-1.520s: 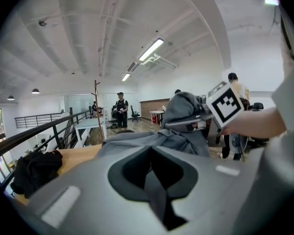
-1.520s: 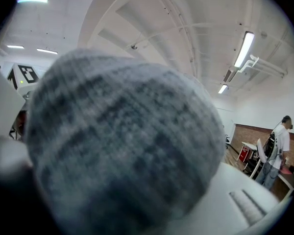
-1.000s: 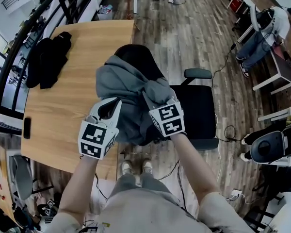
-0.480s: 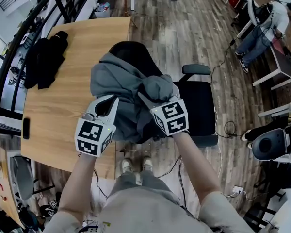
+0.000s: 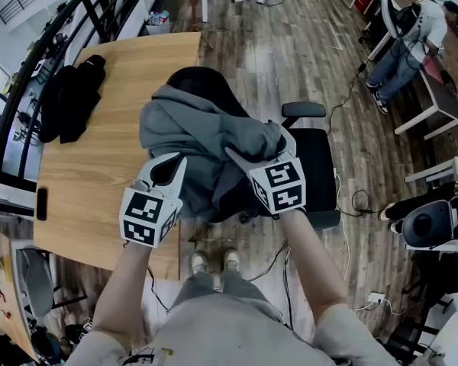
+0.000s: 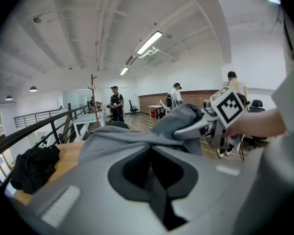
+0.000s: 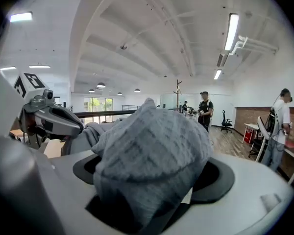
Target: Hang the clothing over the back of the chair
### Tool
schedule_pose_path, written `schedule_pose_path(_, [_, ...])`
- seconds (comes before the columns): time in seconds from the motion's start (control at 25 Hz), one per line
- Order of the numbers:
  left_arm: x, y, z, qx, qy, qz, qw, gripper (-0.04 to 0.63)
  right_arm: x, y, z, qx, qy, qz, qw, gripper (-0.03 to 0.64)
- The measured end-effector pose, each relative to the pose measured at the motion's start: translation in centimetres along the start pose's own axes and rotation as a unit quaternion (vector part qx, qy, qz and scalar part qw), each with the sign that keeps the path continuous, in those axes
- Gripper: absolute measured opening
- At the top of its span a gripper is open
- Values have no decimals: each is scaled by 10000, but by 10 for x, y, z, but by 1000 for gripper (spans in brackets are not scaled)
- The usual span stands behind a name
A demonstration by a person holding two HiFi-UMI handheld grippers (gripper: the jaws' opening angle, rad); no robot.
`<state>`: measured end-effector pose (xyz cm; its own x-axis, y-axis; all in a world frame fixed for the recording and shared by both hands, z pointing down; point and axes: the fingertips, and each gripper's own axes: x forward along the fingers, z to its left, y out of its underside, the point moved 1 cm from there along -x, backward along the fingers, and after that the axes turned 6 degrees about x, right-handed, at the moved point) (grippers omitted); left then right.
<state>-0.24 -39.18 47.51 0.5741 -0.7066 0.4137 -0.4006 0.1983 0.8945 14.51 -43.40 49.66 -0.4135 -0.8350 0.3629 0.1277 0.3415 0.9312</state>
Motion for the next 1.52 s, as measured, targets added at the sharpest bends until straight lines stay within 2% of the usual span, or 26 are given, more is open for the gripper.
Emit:
schedule_pose_path(0.2, [-10, -7, -16, 55, 31, -61, 10000, 1, -24, 1, 3, -113, 80, 33, 9999, 486])
schedule_pose_path(0.36, [-21, -19, -35, -46, 203, -226, 9995, 1, -45, -4, 1, -200, 255, -98, 9994, 486])
schedule_pose_path(0.52, [-33, -36, -44, -88, 197, -424, 9989, 0, -62, -17, 3, -227, 202, -270, 9992, 485])
schedule_pose_path(0.6, [-37, -41, -46, 16, 135, -446, 9989, 1, -68, -23, 7, -245, 125, -322, 9991, 480])
schedule_pose_path(0.72, [-47, -48, -50, 208, 50, -464, 9987, 1, -79, -31, 19, -222, -66, -398, 9989, 442])
schedule_pose_path(1.16, [-94, -87, -50, 361, -152, -876, 9954, 0, -124, -85, 59, -360, -353, -1019, 9935, 248])
schedule_pose_path(1.36, [-121, -109, -48, 691, -342, -1111, 9908, 1, -144, -115, 80, -388, -495, -1374, 9885, 188])
schedule_pose_path(1.52, [-143, -125, -44, 782, -422, -1340, 9870, 1, -162, -138, 96, -386, -610, -1670, 9833, 107])
